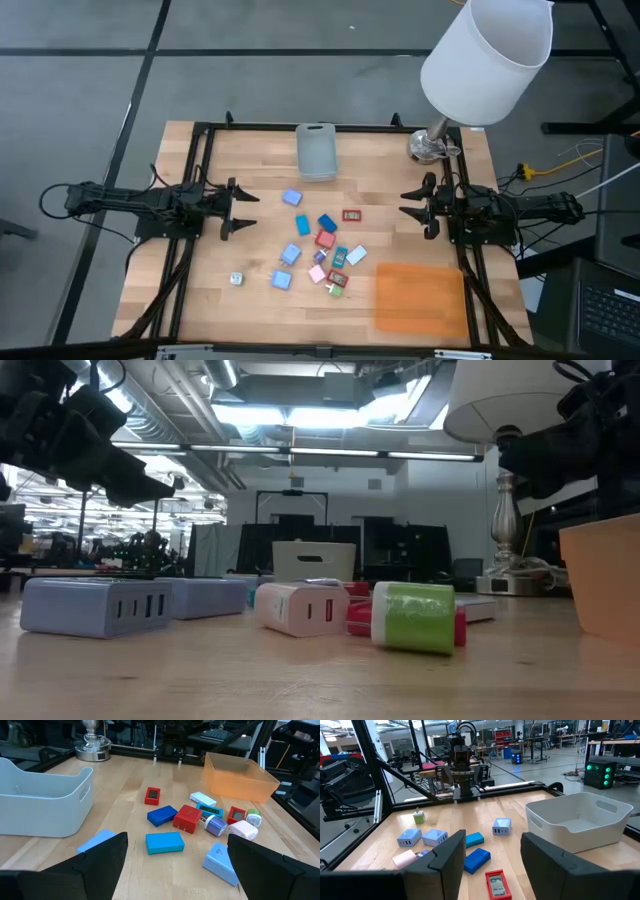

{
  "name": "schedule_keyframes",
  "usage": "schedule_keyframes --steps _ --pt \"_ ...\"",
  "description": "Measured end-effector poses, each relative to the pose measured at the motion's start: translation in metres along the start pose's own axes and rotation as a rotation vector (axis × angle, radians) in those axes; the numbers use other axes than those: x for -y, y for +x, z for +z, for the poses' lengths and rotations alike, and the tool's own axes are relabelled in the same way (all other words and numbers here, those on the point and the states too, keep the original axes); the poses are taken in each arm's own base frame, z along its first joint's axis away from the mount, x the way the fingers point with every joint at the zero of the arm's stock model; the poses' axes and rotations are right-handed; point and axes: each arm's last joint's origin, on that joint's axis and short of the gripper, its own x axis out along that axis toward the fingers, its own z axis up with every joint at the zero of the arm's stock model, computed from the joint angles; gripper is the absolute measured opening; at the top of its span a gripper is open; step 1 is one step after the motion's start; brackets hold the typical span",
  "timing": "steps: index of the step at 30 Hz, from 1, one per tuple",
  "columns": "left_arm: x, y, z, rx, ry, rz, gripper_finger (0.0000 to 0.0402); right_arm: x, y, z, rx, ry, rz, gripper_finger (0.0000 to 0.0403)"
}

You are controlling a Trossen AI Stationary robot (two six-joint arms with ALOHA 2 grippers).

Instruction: Pick & Place Office items

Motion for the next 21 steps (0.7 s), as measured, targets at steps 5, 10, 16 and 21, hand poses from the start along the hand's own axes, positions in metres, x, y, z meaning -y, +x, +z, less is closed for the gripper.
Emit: schedule_keyframes --steps 5,10,16,21 --pt "0.0 0.0 0.0 0.0 0.0 0.0 0.0336 0.0 0.0 0.0 0.0 0.0 0.0 0.019" --pt "0.0 0.0 0.0 0.0 0.0 0.0 0.0336 0.0009 -0.0001 0.0023 0.02 -0.231 -0.041 0.019" --pt "-0.0007 0.0 0.0004 0.005 0.14 0.024 0.0336 0.0014 -0.0001 0.0023 0.016 -0.375 -0.059 0.019" --pt "-0.0009 0.0 0.0005 0.004 0.264 0.03 0.0336 0.0013 -0.0001 0.003 0.024 -0.371 -0.059 0.019"
